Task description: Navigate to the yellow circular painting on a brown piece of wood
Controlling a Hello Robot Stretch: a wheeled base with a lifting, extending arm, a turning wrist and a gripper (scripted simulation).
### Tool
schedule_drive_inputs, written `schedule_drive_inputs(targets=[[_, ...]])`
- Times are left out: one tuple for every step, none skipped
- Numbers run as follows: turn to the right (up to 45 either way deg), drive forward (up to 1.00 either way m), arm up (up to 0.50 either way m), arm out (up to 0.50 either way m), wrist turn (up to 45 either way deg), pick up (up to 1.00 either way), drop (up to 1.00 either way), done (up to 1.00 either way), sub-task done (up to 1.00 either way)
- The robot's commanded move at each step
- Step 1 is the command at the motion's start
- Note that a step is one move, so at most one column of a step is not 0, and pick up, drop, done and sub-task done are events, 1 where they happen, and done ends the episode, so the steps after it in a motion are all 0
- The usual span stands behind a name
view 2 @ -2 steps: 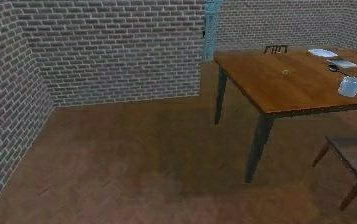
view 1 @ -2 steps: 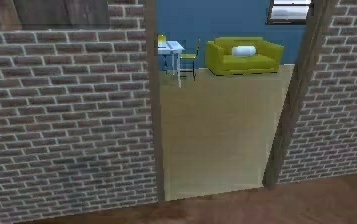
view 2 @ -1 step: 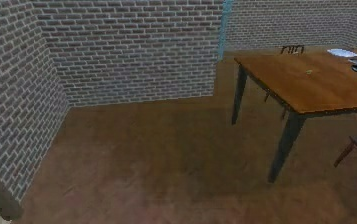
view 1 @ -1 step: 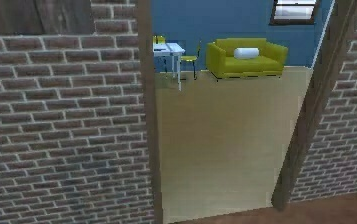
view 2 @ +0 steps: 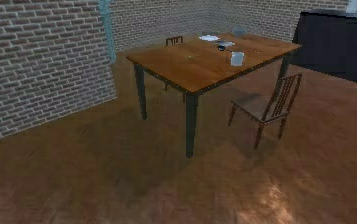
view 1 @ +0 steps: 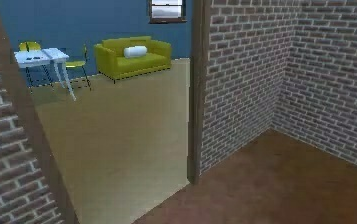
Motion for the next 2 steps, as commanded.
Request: schedule_drive_inputs(targets=[[0.0, 0.85, 0.00, 0.00, 0.0, 0.00, 0.00, 0.00, 0.00], [-33.0, 0.00, 0.00, 0.00, 0.0, 0.00, 0.00, 0.00, 0.00]])
